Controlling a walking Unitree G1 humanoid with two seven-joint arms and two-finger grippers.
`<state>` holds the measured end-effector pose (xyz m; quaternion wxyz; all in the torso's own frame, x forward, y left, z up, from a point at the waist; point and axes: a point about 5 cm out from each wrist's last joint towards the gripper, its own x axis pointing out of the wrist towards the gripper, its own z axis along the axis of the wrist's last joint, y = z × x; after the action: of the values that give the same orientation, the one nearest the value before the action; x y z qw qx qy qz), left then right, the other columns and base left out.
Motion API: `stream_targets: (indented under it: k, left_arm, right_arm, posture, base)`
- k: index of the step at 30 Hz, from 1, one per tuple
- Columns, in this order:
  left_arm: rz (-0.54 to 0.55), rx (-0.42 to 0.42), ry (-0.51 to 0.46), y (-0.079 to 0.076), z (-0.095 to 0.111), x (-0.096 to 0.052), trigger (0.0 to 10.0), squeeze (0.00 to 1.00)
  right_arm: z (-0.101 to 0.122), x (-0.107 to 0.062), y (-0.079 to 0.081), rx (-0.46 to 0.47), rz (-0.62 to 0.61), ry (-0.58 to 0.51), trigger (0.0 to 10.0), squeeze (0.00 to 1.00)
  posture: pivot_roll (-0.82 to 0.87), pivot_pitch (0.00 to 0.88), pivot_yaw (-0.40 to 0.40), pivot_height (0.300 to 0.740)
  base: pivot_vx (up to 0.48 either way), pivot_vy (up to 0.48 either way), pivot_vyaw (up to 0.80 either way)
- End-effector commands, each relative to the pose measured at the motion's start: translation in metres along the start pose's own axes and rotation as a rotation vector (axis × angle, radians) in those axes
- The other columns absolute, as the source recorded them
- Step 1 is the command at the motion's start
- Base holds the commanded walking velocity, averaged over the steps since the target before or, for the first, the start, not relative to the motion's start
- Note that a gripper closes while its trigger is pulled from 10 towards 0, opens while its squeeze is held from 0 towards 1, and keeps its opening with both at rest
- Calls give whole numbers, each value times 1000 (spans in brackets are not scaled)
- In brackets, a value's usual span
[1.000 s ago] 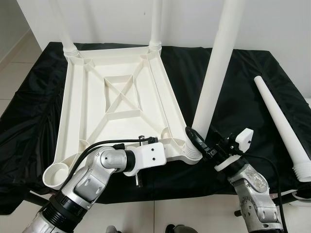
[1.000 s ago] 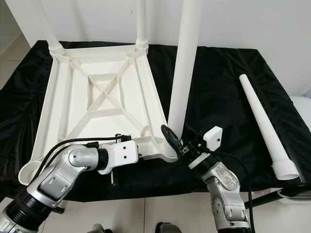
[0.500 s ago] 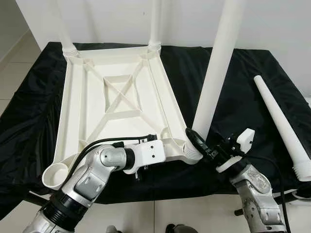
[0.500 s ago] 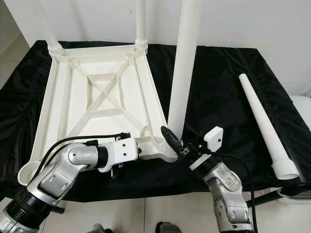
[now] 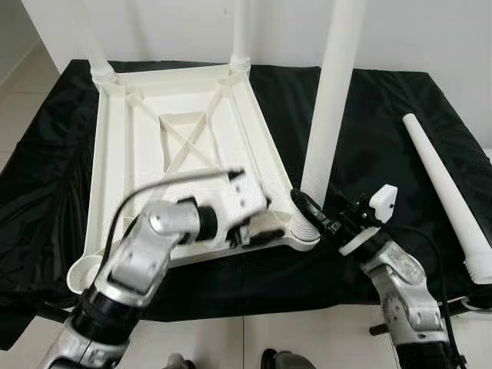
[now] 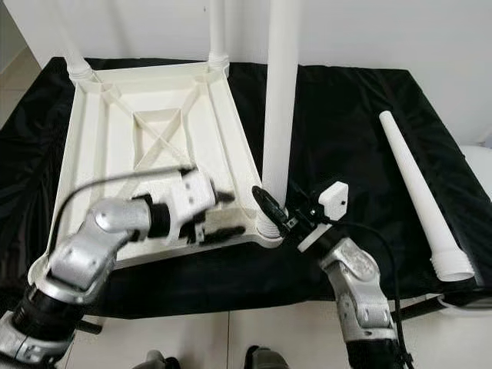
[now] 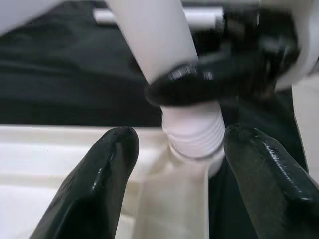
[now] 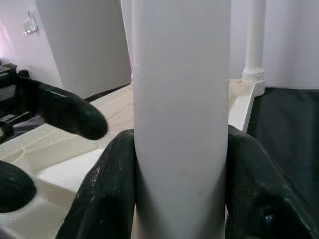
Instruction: Building children table
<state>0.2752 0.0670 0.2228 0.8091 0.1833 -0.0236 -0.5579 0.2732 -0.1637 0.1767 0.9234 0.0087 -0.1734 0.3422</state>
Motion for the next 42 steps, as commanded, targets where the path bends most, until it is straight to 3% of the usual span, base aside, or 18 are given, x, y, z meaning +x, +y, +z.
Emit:
stream_targets:
  k: [1, 3, 6, 13, 17, 25, 42]
  left_arm:
    - [-8, -50, -35, 3, 5, -3, 10000, 0]
    - [-8, -50, -35, 3, 5, -3, 10000, 0]
    - [35, -148, -108, 19, 20, -5, 10000, 0]
    - [75, -247, -163, 33, 31, -5, 10000, 0]
    - [74, -316, -241, 40, 46, -3, 10000, 0]
    - [29, -384, -278, 39, 57, 4, 10000, 0]
    - [-8, -430, -287, 36, 68, 11, 10000, 0]
  right_arm:
    - [1, 1, -4, -10, -2, -5, 10000, 0]
    - [1, 1, -4, -10, -2, -5, 10000, 0]
    - [3, 8, -7, -34, 25, -8, 10000, 0]
    - [5, 14, -6, -45, 65, -15, 10000, 0]
    - [6, 22, -2, -51, 112, -17, 10000, 0]
    - [5, 28, 2, -52, 156, -22, 10000, 0]
    - [1, 32, 9, -55, 221, -5, 10000, 0]
  posture:
    - [-56, 118, 3, 740]
    - [-56, 118, 3, 740]
    - [-49, 110, 3, 740]
    - [-47, 106, 2, 740]
    - [-40, 92, 1, 740]
    - [-39, 88, 2, 740]
    - [-32, 91, 7, 740]
  base:
    - [0, 0, 0]
    - [0, 0, 0]
    - [0, 0, 0]
    - [0, 0, 0]
    - [0, 0, 0]
    - [0, 0, 0]
    - [0, 0, 0]
